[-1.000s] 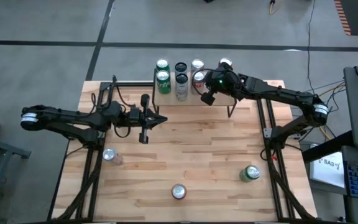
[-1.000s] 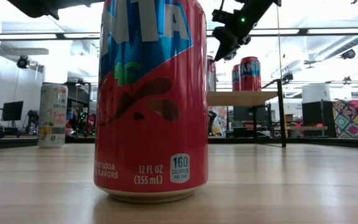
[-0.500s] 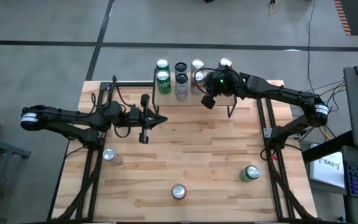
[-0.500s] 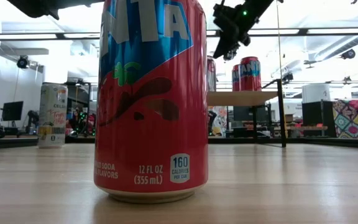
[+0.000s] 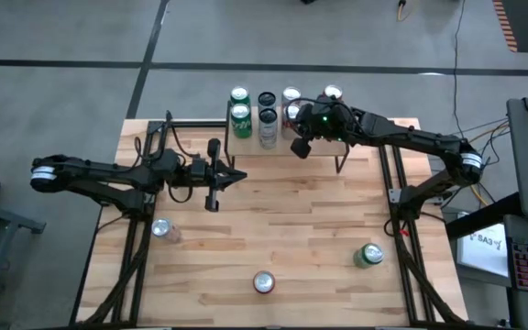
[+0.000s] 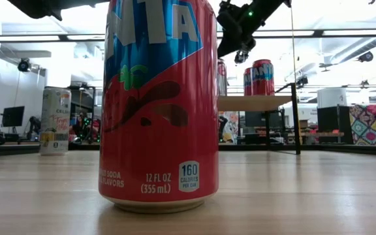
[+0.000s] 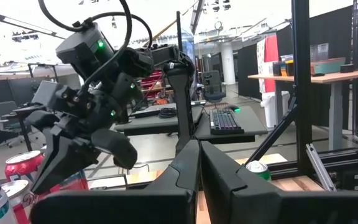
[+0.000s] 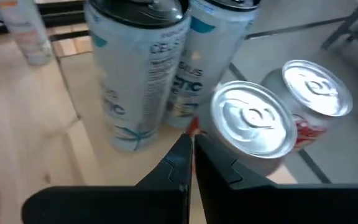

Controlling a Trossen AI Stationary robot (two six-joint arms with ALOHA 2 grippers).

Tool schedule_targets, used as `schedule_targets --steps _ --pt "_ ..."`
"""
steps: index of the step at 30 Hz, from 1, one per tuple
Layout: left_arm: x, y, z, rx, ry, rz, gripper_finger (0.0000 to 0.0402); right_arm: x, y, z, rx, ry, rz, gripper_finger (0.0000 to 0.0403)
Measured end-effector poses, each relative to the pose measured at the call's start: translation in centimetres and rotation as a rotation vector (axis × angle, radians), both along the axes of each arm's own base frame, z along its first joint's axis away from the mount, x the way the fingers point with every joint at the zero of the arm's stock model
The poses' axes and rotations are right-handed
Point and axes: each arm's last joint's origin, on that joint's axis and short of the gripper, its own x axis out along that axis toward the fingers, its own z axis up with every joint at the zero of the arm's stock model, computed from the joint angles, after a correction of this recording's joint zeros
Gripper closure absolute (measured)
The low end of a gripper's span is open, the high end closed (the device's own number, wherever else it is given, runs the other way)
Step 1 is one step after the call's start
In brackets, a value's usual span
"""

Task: Place canned beverage on shelf
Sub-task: Put the bottom white red soda can on the shelf aligned with the other white red soda can

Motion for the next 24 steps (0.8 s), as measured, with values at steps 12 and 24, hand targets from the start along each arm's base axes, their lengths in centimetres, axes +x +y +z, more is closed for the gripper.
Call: schedule_targets --steps 12,24 --pt "0.0 0.0 0.0 0.0 0.0 0.0 0.0402 -0.05 -0.16 -0.13 -0.03 0.023 -0.049 0.0394" --pt "0.0 0.0 -0.01 0.0 0.001 0.0 0.0402 -0.17 -0.22 -0.21 -0.043 0.041 -0.076 0.0394"
